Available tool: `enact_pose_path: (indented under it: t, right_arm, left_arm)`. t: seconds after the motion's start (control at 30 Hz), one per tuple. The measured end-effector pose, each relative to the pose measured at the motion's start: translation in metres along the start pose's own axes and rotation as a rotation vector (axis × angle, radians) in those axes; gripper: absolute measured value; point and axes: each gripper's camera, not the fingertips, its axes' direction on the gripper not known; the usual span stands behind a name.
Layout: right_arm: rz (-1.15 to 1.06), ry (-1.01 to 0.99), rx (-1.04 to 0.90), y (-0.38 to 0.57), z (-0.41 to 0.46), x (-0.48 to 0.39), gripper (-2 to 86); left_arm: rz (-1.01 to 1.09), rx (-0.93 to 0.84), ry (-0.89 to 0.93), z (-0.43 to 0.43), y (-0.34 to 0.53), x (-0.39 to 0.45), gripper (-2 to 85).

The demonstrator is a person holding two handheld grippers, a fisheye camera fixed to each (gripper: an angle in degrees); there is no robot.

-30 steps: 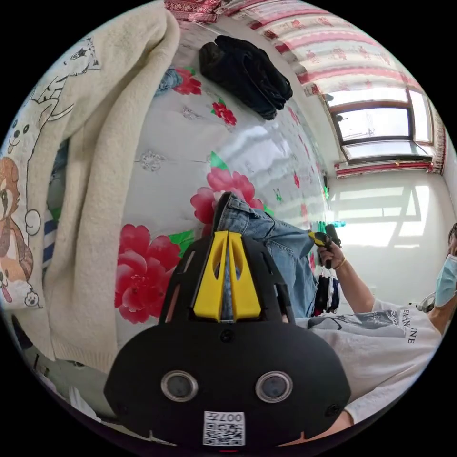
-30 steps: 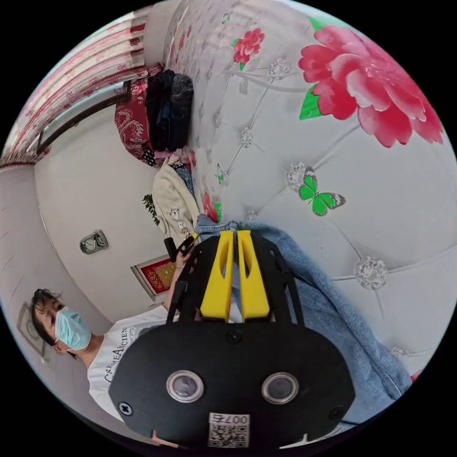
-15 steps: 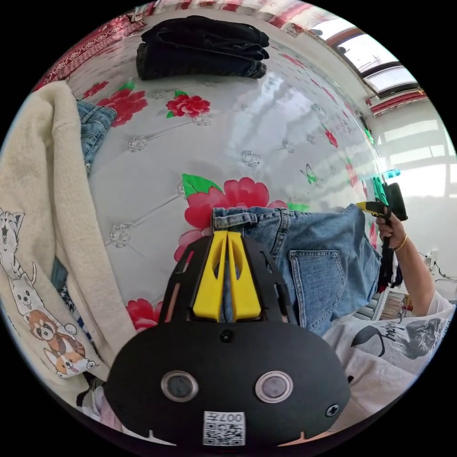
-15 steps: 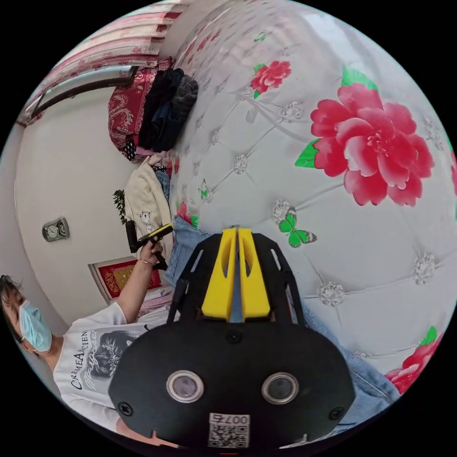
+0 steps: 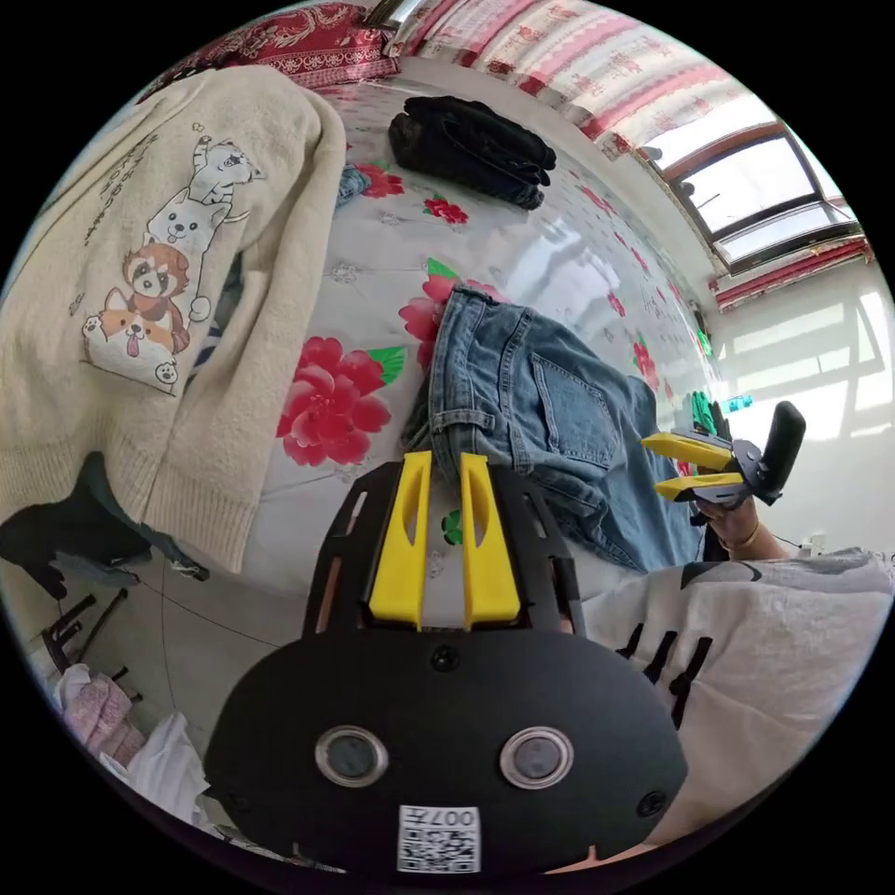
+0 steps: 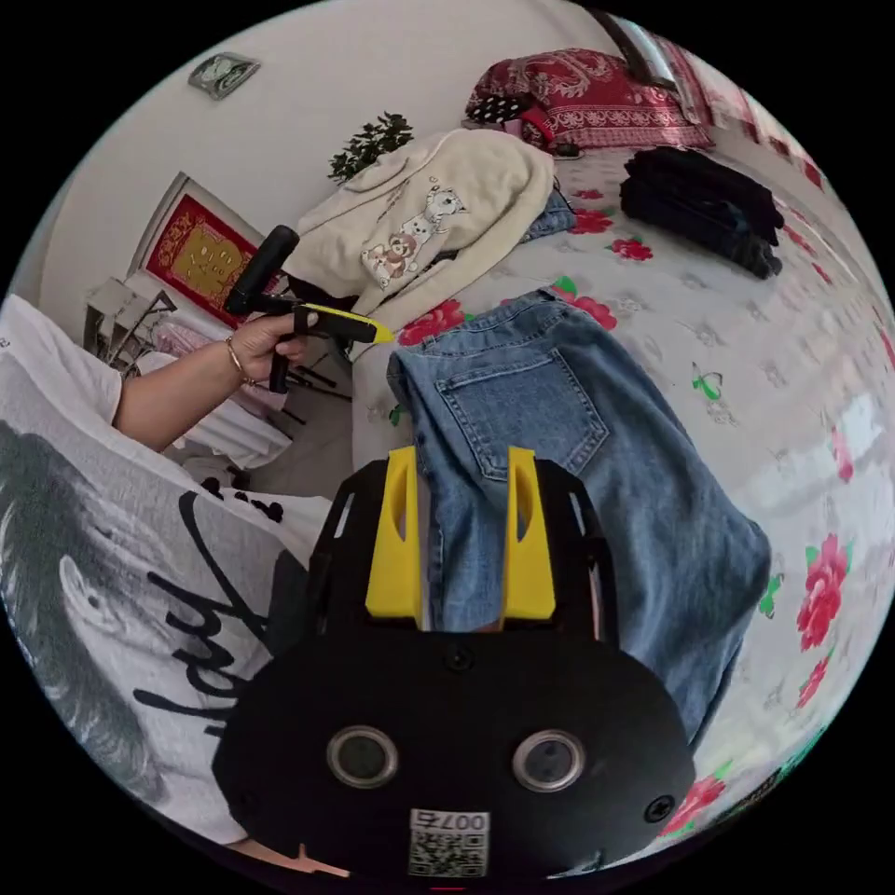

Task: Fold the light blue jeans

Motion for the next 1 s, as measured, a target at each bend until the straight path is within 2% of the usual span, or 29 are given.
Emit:
enact_pose_path:
  t: [0.13,0.23,0.3,0.43,0.53,0.63,0.7,0.8,0.83,1.0]
  right_arm:
    - [-0.212,0.151,-0.101,-0.049,0.05,-0.067,8.2]
    - [-0.209,0.333,-0.232,-0.059,0.086,-0.07,4.2]
    - [-0.132,0.226,-0.187,-0.062,0.069,-0.059,2.5]
    - [0.185,-0.097,0.032,-0.045,0.009,0.001,0.8]
    - [0.407,-0.284,0.195,-0.014,-0.016,0.043,0.3]
    - [0.467,-0.323,0.264,0.005,-0.024,0.051,0.1]
    - [0.467,-0.326,0.271,0.009,-0.025,0.048,0.1]
    - [0.466,-0.319,0.279,0.016,-0.027,0.043,0.1]
    - [0.467,-0.328,0.296,0.021,-0.03,0.042,0.1]
    - [0.415,-0.359,0.357,0.036,-0.046,0.036,0.2]
  left_arm:
    - [0.103,-0.04,0.033,0.018,0.037,0.019,13.5]
    - [0.123,-0.044,0.069,0.032,0.055,0.027,14.5]
    - [0.141,-0.042,0.071,0.038,0.062,0.032,15.0]
    - [0.247,0.003,0.02,0.044,0.061,0.05,15.7]
    - [0.307,0.072,0.072,0.041,0.046,0.064,16.6]
    - [0.416,0.114,0.108,0.043,0.027,0.09,17.6]
    - [0.488,0.123,0.068,0.048,0.017,0.107,16.7]
    - [0.589,0.151,-0.052,0.046,0.004,0.123,8.0]
    - [0.691,0.162,-0.085,0.038,0.002,0.128,4.7]
    - [1.094,0.141,-0.158,-0.005,-0.001,0.132,3.6]
